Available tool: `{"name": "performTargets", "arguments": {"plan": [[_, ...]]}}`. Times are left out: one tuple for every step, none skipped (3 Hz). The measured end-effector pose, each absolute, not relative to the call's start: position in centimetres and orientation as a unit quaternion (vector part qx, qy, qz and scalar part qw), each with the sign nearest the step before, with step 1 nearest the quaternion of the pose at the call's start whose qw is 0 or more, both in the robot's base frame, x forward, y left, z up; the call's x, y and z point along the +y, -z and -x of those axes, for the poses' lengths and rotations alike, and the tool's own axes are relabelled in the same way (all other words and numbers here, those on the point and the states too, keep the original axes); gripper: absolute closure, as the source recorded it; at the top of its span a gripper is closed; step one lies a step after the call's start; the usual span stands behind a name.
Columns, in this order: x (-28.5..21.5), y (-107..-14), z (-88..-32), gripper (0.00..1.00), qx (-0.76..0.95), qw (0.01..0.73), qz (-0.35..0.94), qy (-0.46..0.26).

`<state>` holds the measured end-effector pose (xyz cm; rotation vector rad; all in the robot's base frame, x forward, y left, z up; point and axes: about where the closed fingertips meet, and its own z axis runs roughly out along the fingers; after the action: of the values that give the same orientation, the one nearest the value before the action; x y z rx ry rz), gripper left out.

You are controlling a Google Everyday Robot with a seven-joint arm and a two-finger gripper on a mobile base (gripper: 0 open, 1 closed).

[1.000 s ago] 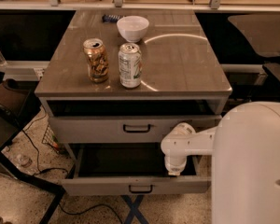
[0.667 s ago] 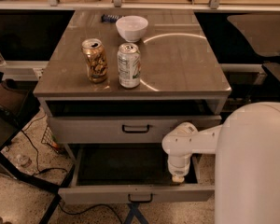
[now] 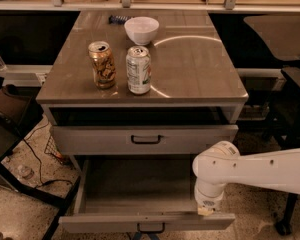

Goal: Open middle drawer

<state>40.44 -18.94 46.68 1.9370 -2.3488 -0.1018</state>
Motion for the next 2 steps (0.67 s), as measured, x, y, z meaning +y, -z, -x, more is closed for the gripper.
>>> {"name": "performTargets", "arguments": {"plan": [[-18.91,-46.65,-40.46,1.00,-0.770,0.048,-0.635,0.034],[-18.33,-46.35,-41.25,1.00,-0.770,0.048,-0.637,0.015]]}}
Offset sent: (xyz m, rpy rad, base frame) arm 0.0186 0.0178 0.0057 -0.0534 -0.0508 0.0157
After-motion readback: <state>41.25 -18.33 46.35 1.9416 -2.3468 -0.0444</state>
